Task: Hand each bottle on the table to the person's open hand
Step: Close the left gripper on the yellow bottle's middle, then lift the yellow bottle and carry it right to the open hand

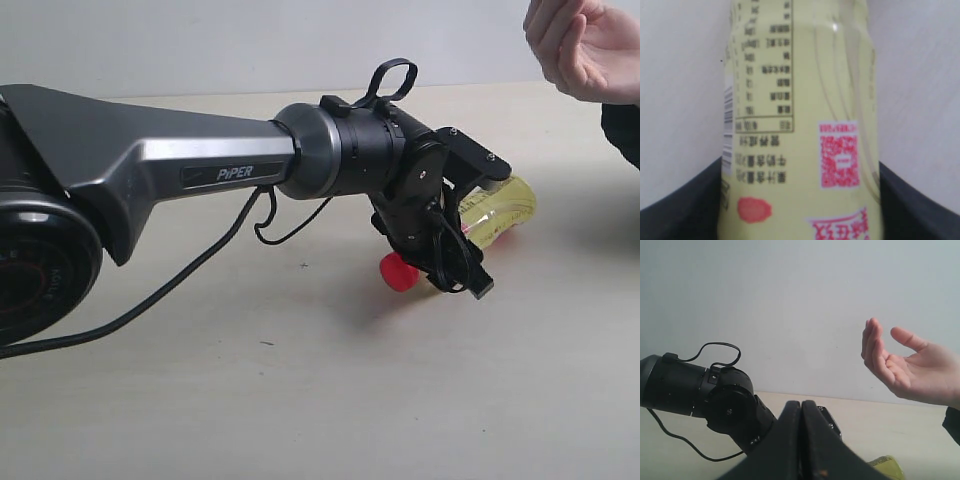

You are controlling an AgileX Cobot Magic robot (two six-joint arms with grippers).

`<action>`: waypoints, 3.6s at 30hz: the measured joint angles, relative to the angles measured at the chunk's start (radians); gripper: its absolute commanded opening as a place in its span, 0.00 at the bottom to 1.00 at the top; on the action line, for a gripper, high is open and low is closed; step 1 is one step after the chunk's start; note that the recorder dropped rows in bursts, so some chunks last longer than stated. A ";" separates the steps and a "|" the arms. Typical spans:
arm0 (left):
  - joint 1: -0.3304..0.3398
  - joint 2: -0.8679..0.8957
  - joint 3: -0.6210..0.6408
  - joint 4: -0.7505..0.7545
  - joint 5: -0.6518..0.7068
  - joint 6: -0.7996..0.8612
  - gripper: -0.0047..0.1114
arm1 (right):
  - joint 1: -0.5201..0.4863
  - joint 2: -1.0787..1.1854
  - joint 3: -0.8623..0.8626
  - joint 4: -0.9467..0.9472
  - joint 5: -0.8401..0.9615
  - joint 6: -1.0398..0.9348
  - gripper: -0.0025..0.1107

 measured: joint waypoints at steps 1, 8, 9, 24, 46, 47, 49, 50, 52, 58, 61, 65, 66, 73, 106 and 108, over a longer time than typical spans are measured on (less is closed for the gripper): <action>0.000 0.000 0.000 0.000 0.002 0.000 0.42 | 0.000 0.000 0.000 0.000 0.000 0.000 0.02; 0.000 0.002 0.000 0.000 -0.002 0.000 0.42 | 0.000 0.000 0.000 0.000 0.000 0.000 0.02; 0.000 0.002 0.000 0.000 -0.004 0.000 0.42 | 0.000 0.000 0.000 0.000 0.000 0.000 0.02; 0.000 0.013 0.000 0.000 -0.010 0.000 0.42 | 0.000 0.000 0.000 0.000 0.000 0.000 0.02; 0.000 -0.018 0.000 0.027 0.011 0.000 0.41 | 0.000 0.000 0.000 0.000 0.000 0.000 0.02; 0.000 -0.031 0.000 0.037 0.027 0.000 0.40 | 0.000 0.000 0.000 0.000 0.000 0.000 0.02; 0.000 -0.060 0.000 0.047 0.061 0.000 0.39 | 0.000 0.000 0.000 0.000 0.000 0.000 0.02; 0.000 -0.075 0.000 0.052 0.079 0.000 0.38 | 0.000 0.000 0.000 0.000 0.000 0.000 0.02; 0.000 -0.099 0.000 0.054 0.112 0.000 0.37 | 0.000 0.000 0.000 0.000 0.000 0.000 0.02; 0.000 -0.199 0.000 0.067 0.205 0.000 0.34 | 0.000 0.000 0.000 0.000 0.000 0.000 0.02; 0.000 -0.250 0.000 0.070 0.243 0.000 0.23 | 0.000 0.000 0.000 0.000 0.000 0.000 0.02; 0.000 -0.310 0.000 0.075 0.282 0.000 0.05 | 0.000 0.000 0.000 0.000 0.000 0.000 0.02; 0.000 -0.321 0.000 0.077 0.290 0.000 0.04 | 0.000 0.000 0.000 0.000 0.000 0.000 0.02; 0.000 -0.403 0.000 0.088 0.354 -0.032 0.04 | 0.000 0.000 0.000 0.000 0.000 0.000 0.02; -0.012 -0.433 0.055 0.030 0.017 -0.475 0.04 | 0.000 0.000 0.000 0.000 0.000 0.000 0.02; -0.012 -0.410 0.055 0.030 -0.001 -0.516 0.04 | 0.000 0.000 0.000 0.000 0.000 0.000 0.02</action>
